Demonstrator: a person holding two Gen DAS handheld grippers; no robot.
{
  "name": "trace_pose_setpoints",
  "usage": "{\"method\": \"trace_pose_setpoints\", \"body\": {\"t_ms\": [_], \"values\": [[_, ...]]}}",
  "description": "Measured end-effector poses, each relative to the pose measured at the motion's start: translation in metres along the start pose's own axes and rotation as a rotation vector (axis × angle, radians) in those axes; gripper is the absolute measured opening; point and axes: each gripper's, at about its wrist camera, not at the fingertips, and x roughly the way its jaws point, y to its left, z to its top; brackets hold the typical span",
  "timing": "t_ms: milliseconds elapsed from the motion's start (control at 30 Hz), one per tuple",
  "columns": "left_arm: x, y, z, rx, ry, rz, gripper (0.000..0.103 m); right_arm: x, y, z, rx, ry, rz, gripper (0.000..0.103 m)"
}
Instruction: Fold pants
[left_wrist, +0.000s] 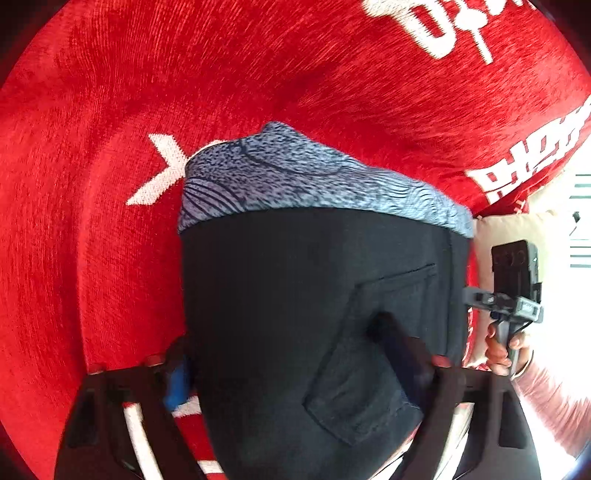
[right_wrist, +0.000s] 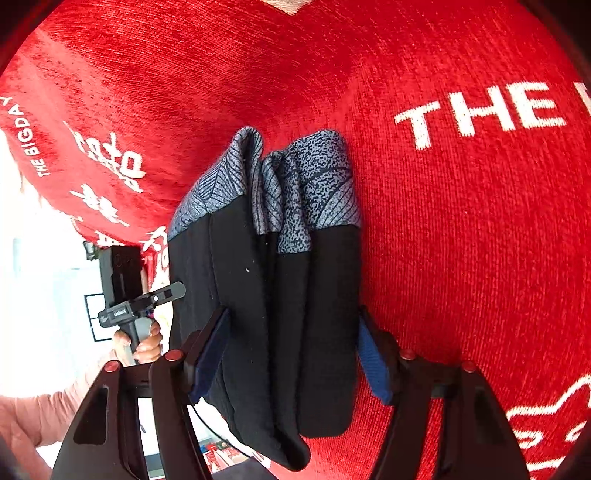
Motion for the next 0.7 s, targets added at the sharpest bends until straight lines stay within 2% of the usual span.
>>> {"method": "trace_pose_setpoints", "body": {"t_ms": [100, 200, 400, 700], "values": [[-0.006, -0.013, -0.004, 0.022, -0.030, 0.032, 0.063, -0.001, 0.008, -0.004, 0.024, -0.030, 0.010, 0.045], [-0.014, -0.021, -0.006, 0.048, -0.046, 0.054, 0.055, -0.007, 0.011, -0.009, 0.040, -0.053, 0.025, 0.042], [-0.033, -0.035, -0.015, 0.068, -0.082, 0.049, 0.051, -0.022, 0.019, -0.019, 0.070, -0.085, 0.082, 0.038], [-0.074, -0.053, -0.056, 0.091, -0.113, 0.058, 0.051, -0.037, 0.053, -0.056, 0.033, -0.085, 0.089, 0.038]]}}
